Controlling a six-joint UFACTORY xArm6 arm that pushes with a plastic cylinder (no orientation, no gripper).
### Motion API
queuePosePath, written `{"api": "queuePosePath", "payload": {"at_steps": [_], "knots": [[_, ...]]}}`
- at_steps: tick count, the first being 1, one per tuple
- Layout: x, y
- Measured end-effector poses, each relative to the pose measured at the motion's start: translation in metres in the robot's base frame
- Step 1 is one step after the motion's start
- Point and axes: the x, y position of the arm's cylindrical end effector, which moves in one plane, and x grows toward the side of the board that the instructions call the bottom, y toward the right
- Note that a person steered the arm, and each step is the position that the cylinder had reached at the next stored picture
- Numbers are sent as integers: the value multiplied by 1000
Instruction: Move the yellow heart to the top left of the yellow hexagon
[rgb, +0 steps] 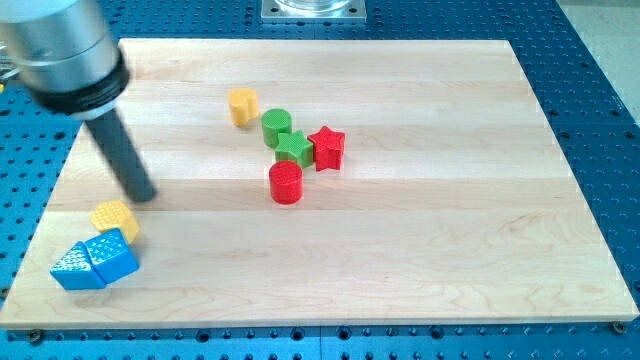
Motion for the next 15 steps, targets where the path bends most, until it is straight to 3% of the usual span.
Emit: {"api": "queuePosePath", "payload": {"at_steps": [1,2,3,4,5,6,7,8,10,11,12,15], "knots": [[-99,40],[-166,49],[-159,151],[-118,134],[-93,43],[-125,77],[-139,62],[-104,-29],[-90,-54],[-7,-52],[21,-51],[-1,-27]]}}
